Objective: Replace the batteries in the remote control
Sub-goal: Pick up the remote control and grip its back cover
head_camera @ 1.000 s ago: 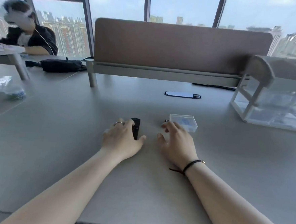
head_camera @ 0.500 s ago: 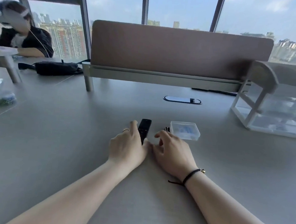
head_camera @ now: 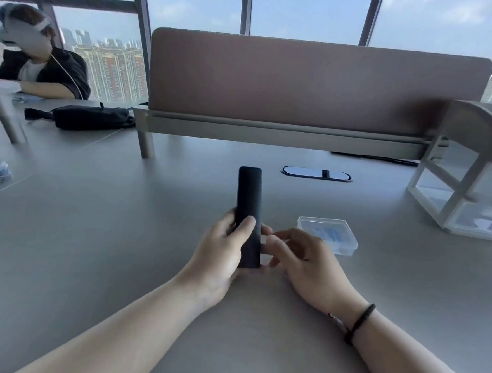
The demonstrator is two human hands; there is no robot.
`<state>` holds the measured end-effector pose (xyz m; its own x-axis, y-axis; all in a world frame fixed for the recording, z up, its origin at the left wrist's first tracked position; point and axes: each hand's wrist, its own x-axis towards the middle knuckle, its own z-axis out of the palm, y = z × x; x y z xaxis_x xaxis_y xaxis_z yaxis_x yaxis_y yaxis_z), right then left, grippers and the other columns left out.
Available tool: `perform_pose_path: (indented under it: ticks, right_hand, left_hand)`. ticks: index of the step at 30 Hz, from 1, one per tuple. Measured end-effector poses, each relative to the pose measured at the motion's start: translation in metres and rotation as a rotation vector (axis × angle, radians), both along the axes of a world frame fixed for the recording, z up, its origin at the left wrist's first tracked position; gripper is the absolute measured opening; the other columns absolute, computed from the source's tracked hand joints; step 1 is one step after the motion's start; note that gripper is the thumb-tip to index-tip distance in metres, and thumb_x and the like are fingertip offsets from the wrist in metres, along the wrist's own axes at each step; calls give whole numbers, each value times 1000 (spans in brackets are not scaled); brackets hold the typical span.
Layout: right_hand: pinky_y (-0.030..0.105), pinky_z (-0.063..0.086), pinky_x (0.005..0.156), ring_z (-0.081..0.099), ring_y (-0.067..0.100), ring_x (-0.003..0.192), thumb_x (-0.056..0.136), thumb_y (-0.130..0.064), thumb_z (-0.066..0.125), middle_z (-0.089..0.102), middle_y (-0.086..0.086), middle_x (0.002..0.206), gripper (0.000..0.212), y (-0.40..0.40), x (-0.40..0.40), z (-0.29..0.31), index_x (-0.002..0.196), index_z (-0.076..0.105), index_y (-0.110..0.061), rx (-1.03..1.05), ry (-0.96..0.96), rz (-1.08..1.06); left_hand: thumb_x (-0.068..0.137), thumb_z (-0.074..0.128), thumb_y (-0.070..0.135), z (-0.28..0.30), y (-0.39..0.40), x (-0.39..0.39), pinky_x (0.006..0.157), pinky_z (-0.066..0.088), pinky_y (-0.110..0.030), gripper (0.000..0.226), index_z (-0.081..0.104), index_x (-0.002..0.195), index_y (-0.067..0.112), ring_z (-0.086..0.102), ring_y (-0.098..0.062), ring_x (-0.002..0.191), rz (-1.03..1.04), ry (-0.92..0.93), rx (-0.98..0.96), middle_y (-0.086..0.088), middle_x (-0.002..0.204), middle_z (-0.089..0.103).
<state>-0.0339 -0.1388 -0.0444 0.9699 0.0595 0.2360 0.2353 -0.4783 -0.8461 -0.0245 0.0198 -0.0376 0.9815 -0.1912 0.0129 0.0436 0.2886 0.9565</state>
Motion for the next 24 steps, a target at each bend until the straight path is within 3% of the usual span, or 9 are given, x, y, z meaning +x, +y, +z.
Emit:
perform_pose_path:
  ticks: [3,6,12,14,17,20,24]
  right_hand:
    - [31,47,61,55,4,52,89,-47,62,71,-4,64,22,-2,1,0,90,70,-27,98,29,35]
    - [36,47,62,55,13,56,89,-47,63,70,-1,60,27,-3,0,1,89,71,-22,146,46,91]
    - [32,40,61,51,13,57,95,-40,59,61,0,59,39,-2,-6,3,78,69,-6,207,56,119]
    - [28,39,61,51,9,56,96,-35,59,59,3,59,42,-1,-8,3,73,64,0,204,55,112]
    - [20,40,63,55,1,56,95,-31,60,60,6,58,38,0,-9,1,67,64,-6,203,61,115]
    - [24,40,57,51,13,53,93,-35,64,60,1,53,38,2,-10,2,59,59,-18,214,62,105]
    - [34,39,59,61,39,57,86,-49,67,64,31,65,41,2,-9,0,59,57,-19,281,78,107]
  left_hand:
    - [103,46,31,2,-2,-7,40,37,-25,24,55,111,11,62,-26,65,-68,26,-27,-9,81,63]
    - [105,42,29,-1,-9,-11,39,26,-22,22,53,107,9,58,-19,57,-88,-34,49,-11,75,58]
    - [104,45,25,-4,-13,-12,39,36,-26,36,59,109,-7,64,-22,64,-63,-80,109,-36,83,63]
    - [103,46,26,-5,-13,-13,43,40,-27,38,63,104,-8,65,-24,64,-44,-61,94,-33,82,66]
    - [102,48,31,-5,-13,-14,55,48,-34,41,64,101,-7,62,-27,59,-22,-24,49,-28,80,67]
    - [103,43,38,-5,-13,-18,46,46,-31,47,62,92,-3,55,-27,49,-33,-35,82,-20,66,62]
    - [102,40,45,-4,-13,-22,36,32,-24,47,56,84,5,44,-22,36,-32,-87,140,-13,56,58]
